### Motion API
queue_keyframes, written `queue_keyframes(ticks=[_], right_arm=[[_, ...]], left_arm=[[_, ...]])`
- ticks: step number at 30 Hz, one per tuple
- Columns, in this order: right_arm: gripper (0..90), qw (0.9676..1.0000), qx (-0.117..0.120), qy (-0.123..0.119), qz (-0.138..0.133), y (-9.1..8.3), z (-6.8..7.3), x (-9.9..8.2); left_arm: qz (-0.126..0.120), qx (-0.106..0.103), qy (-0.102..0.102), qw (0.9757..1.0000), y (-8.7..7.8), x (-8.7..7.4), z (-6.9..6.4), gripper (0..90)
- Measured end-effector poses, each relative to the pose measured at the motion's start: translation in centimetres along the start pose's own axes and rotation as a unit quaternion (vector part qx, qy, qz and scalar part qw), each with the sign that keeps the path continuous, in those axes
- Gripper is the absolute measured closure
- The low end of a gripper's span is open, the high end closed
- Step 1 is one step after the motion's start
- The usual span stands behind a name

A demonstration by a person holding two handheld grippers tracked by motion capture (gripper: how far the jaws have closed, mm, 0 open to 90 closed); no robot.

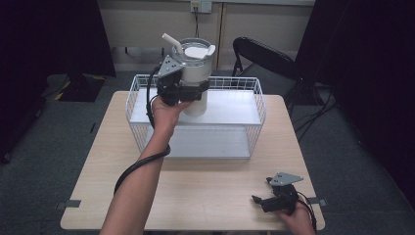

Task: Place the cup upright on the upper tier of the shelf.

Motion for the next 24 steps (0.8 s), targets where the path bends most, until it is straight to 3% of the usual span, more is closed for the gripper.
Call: queue_keyframes(ticks=[8,9,10,12,14,17,24], right_arm=[[9.0,1.0000,0.001,0.000,0.000,0.0,0.0,0.0],[8.9,1.0000,0.001,0.000,0.000,0.0,0.0,0.0],[8.9,1.0000,0.001,0.000,0.000,0.0,0.0,0.0],[8.9,1.0000,0.001,0.000,0.000,0.0,0.0,0.0],[8.9,1.0000,0.001,0.000,0.000,0.0,0.0,0.0],[8.9,1.0000,0.001,0.000,0.000,0.0,0.0,0.0],[8.9,1.0000,0.001,0.000,0.000,0.0,0.0,0.0]], left_arm=[[-0.002,0.000,0.003,1.0000,-0.5,-0.2,0.0,9.5],[0.001,0.000,0.001,1.0000,-0.5,-0.3,0.1,9.5],[0.020,0.008,-0.001,0.9998,-0.4,-0.5,0.2,9.4],[0.022,0.010,0.000,0.9997,-0.3,-0.7,0.2,9.0],[0.022,0.010,-0.014,0.9996,-0.3,-1.1,0.3,9.1],[0.015,0.005,-0.013,0.9998,-0.5,-1.4,0.4,9.2],[0.027,0.012,-0.012,0.9995,-1.0,-1.3,0.2,9.3]])
Point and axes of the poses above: each handheld gripper's, and its own axes: y roughly forward along the jaws, x roughly out of its top, z roughly to its left, the point moved 4 cm from there along y, roughly forward along the jaws, and after that the axes turned 11 degrees about -y, right-handed, at the moved point
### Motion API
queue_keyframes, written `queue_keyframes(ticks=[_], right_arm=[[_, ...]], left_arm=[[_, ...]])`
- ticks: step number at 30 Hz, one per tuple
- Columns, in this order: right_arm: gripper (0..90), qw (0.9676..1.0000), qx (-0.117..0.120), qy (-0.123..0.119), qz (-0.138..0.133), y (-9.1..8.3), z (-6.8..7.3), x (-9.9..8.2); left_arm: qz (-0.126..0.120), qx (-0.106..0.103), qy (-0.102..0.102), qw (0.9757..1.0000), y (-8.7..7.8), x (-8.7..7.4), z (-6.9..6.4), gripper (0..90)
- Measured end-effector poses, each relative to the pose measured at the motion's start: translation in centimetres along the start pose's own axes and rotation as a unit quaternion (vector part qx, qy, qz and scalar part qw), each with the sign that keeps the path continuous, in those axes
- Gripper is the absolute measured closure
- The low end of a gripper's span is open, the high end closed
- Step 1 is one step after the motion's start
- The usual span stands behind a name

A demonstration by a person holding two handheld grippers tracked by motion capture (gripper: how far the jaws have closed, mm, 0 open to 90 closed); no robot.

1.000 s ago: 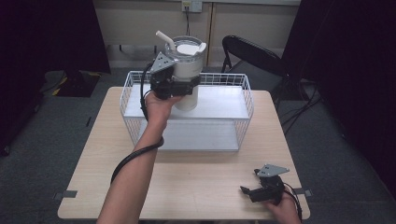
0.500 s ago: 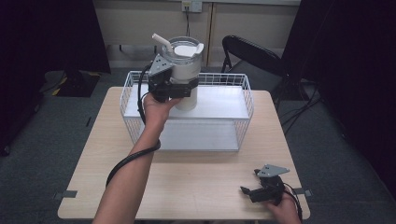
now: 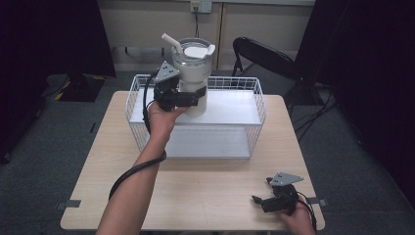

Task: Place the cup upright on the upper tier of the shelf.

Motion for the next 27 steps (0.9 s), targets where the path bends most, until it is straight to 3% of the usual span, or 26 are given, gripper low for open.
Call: queue_keyframes(ticks=[3,8,10,12,17,27], right_arm=[[8.9,1.0000,0.000,0.001,0.000,0.0,0.0,0.0],[8.9,1.0000,0.000,0.000,0.000,0.0,0.0,0.0],[8.9,1.0000,0.000,0.000,0.000,0.0,0.0,0.0],[8.9,1.0000,0.000,0.000,0.000,0.0,0.0,0.0],[8.9,1.0000,0.000,0.000,0.000,0.0,0.0,0.0],[8.9,1.0000,0.000,0.001,0.000,0.0,0.0,0.0]], left_arm=[[0.005,-0.002,-0.003,1.0000,-0.3,-0.1,0.0,9.3],[0.027,0.002,0.011,0.9996,-0.7,-0.5,0.2,9.6],[0.034,0.001,0.005,0.9994,-0.8,-0.9,0.4,11.7],[0.023,-0.007,0.000,0.9997,-1.2,-1.1,0.6,14.4],[0.023,-0.007,0.004,0.9997,-1.6,-1.1,0.5,16.1],[0.029,-0.015,-0.008,0.9994,-3.7,-1.8,0.9,15.5]])
Point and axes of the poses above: each handheld gripper's, and its own axes: y roughly forward along the jaws, x roughly out of its top, z roughly to its left, the point moved 4 cm from there along y, roughly forward along the jaws, and after that the axes turned 11 degrees about -y, right-handed, at the moved point
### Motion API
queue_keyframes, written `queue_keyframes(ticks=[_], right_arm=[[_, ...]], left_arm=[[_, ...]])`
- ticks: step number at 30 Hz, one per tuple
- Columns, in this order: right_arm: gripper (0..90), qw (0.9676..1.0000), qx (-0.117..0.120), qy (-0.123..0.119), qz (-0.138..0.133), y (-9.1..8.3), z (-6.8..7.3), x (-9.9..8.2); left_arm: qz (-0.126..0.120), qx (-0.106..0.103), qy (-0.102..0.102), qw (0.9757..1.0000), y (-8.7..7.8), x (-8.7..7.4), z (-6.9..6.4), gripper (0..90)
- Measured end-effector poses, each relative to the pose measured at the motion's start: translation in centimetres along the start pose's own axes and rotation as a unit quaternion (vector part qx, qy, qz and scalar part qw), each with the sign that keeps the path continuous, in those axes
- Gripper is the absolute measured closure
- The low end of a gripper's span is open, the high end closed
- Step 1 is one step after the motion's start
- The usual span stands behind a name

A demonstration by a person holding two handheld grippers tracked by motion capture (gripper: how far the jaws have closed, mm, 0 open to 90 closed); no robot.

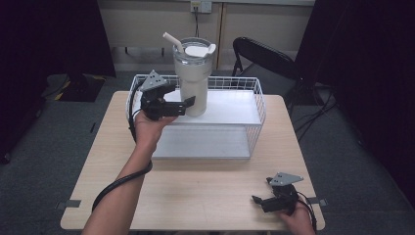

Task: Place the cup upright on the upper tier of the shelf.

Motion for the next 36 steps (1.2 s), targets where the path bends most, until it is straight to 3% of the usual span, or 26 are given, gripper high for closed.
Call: queue_keyframes(ticks=[7,16,25,28,36], right_arm=[[8.9,1.0000,0.000,0.000,0.000,0.0,0.0,0.0],[8.9,1.0000,0.000,0.000,0.000,0.0,0.0,0.0],[8.9,1.0000,0.000,0.000,0.001,0.0,0.0,0.0],[8.9,1.0000,0.000,0.000,0.001,0.0,0.0,0.0],[8.9,1.0000,0.000,0.000,0.001,0.0,0.0,0.0]], left_arm=[[0.001,-0.002,0.009,1.0000,-2.2,-0.7,0.1,15.5],[0.015,-0.010,0.019,0.9997,-3.9,-2.3,0.1,16.2],[0.023,-0.021,0.011,0.9995,-4.9,-4.2,-0.5,16.3],[0.022,-0.024,-0.001,0.9995,-5.2,-4.7,-0.4,16.2],[0.026,-0.013,0.001,0.9996,-6.0,-6.3,0.0,16.3]])
Point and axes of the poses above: each handheld gripper's, and its own axes: y roughly forward along the jaws, x roughly out of its top, z roughly to its left, the point moved 4 cm from there along y, roughly forward along the jaws, and after that the axes turned 11 degrees about -y, right-handed, at the moved point
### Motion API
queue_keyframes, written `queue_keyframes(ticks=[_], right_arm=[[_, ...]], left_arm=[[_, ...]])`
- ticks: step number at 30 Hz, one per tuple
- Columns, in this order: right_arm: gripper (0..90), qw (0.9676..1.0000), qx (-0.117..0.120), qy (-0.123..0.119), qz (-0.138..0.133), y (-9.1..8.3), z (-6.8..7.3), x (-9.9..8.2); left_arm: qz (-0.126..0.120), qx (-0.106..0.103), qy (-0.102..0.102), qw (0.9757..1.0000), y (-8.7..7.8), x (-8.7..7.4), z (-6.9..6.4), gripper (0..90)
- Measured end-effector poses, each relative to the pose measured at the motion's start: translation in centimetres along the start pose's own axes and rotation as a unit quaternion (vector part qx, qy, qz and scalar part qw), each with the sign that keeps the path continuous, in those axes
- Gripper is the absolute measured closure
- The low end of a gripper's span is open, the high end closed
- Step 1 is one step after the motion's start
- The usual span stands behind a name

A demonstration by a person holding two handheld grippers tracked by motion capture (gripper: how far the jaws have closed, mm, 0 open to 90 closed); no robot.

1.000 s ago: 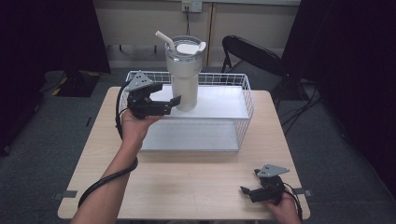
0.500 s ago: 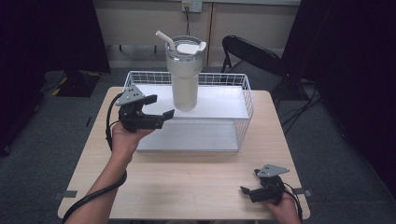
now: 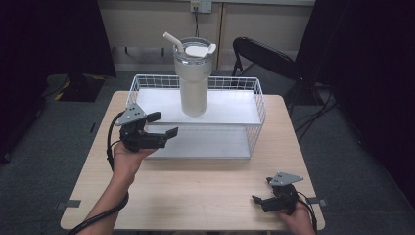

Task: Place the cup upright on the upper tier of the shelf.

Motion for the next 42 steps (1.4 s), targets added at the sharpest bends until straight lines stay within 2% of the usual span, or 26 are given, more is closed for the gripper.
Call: queue_keyframes(ticks=[4,9,15,19,32,36,42], right_arm=[[8.9,1.0000,0.000,0.000,0.000,0.0,0.0,0.0],[8.9,1.0000,0.000,0.000,0.000,0.0,0.0,0.0],[8.8,1.0000,0.000,0.000,0.000,0.0,0.0,0.0],[8.9,1.0000,0.000,0.000,0.000,0.0,0.0,0.0],[8.9,1.0000,0.000,0.000,0.000,0.0,0.0,0.0],[8.9,1.0000,0.000,0.000,0.000,0.0,0.0,0.0],[8.9,1.0000,0.001,0.000,0.000,0.0,0.0,0.0]], left_arm=[[0.001,-0.008,-0.009,0.9999,-0.3,-1.0,0.1,16.5],[0.002,-0.006,-0.011,0.9999,-0.5,-2.1,0.2,16.3],[0.008,-0.003,-0.006,0.9999,-0.5,-3.5,0.5,16.1],[0.013,-0.006,-0.020,0.9997,-0.3,-5.1,1.0,16.1],[0.027,-0.002,-0.040,0.9988,0.4,-9.0,2.0,16.3],[0.032,0.000,-0.054,0.9980,0.5,-10.5,2.4,16.3],[0.039,0.007,-0.053,0.9978,0.5,-11.9,2.8,16.5]])
Point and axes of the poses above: each handheld gripper's, and its own axes: y roughly forward along the jaws, x roughly out of its top, z roughly to its left, the point moved 4 cm from there along y, roughly forward along the jaws, and after that the axes turned 11 degrees about -y, right-handed, at the moved point
